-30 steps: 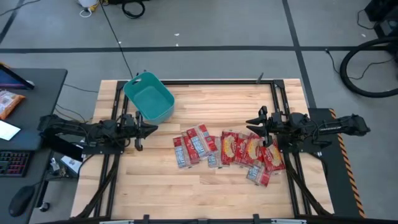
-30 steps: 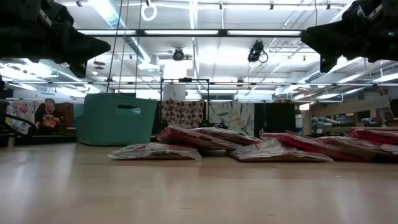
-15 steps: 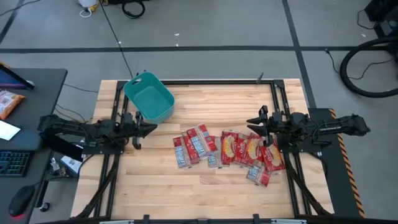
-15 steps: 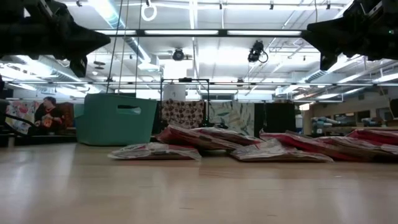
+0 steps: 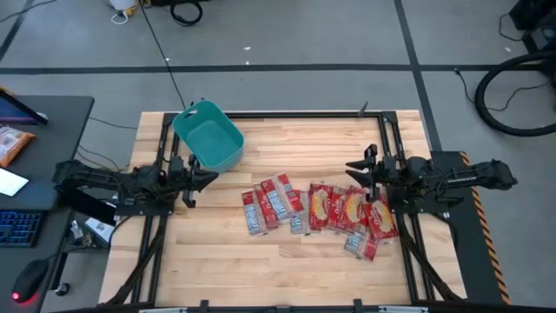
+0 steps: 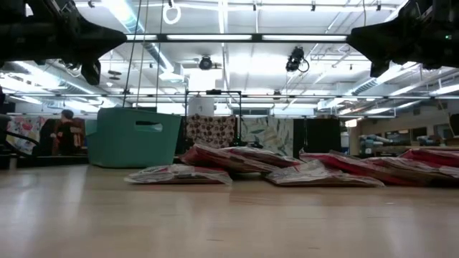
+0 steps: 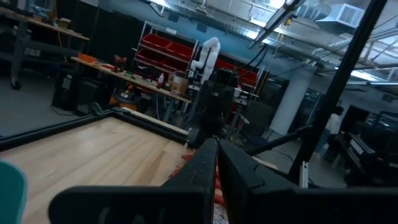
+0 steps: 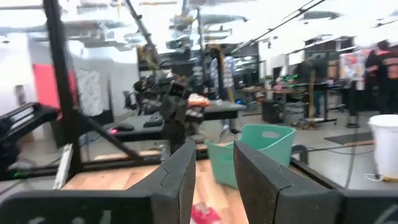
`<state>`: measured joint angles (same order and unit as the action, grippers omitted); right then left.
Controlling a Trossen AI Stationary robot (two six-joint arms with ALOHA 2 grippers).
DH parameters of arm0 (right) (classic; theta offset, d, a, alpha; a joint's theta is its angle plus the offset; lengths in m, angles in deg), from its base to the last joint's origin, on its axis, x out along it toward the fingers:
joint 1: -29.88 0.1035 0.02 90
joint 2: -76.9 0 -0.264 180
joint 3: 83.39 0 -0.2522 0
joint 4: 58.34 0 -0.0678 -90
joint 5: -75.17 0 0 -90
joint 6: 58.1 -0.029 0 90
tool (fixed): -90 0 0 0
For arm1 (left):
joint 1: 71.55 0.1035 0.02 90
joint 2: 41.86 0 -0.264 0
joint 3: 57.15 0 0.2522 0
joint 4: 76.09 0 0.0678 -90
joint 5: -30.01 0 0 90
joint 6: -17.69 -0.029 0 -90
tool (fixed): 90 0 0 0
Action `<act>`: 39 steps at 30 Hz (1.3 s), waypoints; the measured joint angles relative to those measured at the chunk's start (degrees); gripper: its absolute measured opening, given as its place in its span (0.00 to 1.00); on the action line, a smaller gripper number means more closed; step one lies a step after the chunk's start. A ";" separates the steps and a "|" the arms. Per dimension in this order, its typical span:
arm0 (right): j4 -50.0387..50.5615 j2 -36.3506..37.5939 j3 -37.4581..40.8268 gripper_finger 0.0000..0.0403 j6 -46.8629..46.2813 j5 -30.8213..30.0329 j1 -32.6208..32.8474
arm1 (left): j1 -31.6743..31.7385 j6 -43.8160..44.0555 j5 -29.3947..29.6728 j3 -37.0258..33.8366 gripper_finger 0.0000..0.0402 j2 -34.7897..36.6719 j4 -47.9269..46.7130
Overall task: Sort popcorn bags into baskets
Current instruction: Adjust the green bin on the table
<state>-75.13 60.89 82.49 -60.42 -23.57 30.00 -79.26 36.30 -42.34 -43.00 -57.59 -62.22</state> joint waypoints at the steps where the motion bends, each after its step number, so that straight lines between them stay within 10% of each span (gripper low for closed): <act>1: -0.92 -0.15 -0.02 0.28 -1.06 -1.51 0.00 | 0.09 -0.62 -0.59 0.14 0.06 0.00 -0.07; 9: -14.56 -2.52 -0.89 0.28 -0.88 -11.77 -1.07 | 0.20 -3.52 -4.72 6.21 0.06 -7.07 -4.43; 22: 5.58 -16.46 -21.44 0.24 6.48 -0.07 -4.87 | 0.16 -2.77 -4.67 21.94 0.21 -22.82 -22.60; 39: 5.76 -39.20 -28.74 0.24 9.83 0.92 -3.21 | 0.16 13.65 -5.51 40.36 0.29 -37.03 -64.30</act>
<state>-69.37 21.69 53.74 -50.59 -22.65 26.79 -79.10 49.95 -47.85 -2.64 -94.62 -126.52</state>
